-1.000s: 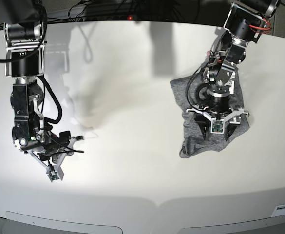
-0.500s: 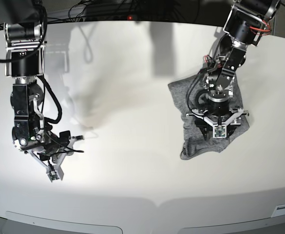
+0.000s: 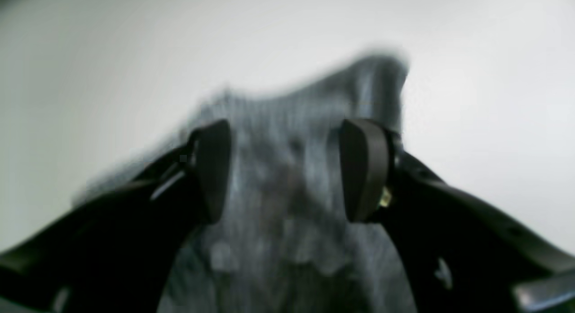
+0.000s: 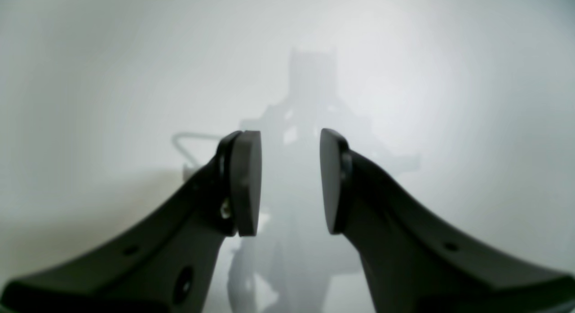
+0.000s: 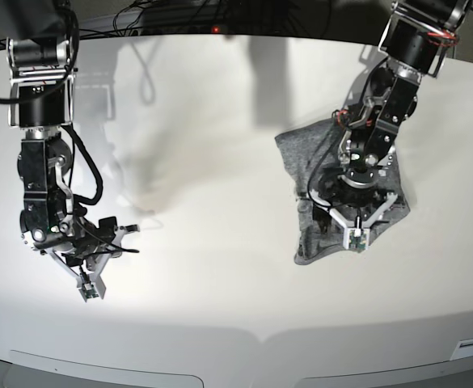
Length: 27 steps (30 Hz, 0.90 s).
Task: Fold the T-shirt properly
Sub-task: 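Grasp the bundle's corner with the left gripper and tuck it under, then press the bundle's side flat with the left gripper and release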
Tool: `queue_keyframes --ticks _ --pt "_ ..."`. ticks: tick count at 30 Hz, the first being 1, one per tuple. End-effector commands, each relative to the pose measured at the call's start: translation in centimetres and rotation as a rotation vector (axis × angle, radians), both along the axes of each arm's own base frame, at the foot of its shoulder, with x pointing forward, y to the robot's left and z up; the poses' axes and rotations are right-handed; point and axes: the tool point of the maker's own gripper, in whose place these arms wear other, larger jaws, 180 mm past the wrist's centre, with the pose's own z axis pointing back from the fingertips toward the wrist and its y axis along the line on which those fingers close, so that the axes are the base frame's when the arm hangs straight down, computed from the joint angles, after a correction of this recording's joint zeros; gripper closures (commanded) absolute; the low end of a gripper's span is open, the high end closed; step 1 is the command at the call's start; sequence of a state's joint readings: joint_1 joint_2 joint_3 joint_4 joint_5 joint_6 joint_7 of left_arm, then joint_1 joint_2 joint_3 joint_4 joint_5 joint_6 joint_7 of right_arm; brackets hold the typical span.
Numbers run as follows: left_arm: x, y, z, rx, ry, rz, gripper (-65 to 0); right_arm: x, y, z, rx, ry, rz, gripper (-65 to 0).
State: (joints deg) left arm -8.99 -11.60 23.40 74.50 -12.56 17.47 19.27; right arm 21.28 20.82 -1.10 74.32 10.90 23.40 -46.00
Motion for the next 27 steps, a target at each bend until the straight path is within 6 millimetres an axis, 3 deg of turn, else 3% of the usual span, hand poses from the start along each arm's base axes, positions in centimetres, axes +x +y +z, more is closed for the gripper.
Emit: queue_keyframes --ticks 1,5,10,14,17,20,27 --pt "1.1 0.0 1.6 0.004 -0.050 -0.002 -37.3 1.4 -0.4 2.3 -0.003 -0.067 0.002 -22.1" --pt "-0.5 0.1 0.3 0.022 -0.036 -0.008 -37.3 1.4 -0.4 2.3 -0.003 -0.069 0.002 -22.1" --pt "-2.8 -0.3 0.4 0.018 -0.177 -0.028 -37.3 1.4 -0.4 2.3 -0.003 -0.069 0.002 -22.1" --pt "-4.8 -2.2 1.3 -0.042 -0.311 -0.129 -37.3 1.5 -0.4 2.4 -0.002 -0.073 0.003 -22.1" --pt "-6.1 -3.6 0.5 -0.087 -0.281 -0.204 -37.3 1.5 -0.4 2.4 -0.002 -0.072 0.003 -22.1" --pt "-6.4 -4.1 -0.3 -0.096 -0.234 -0.227 -37.3 1.4 -0.4 2.3 -0.002 -0.070 0.003 -22.1" --pt "-5.2 -4.0 0.4 -0.090 -0.241 -0.228 -37.3 1.4 -0.4 2.3 -0.003 -0.068 0.002 -22.1"
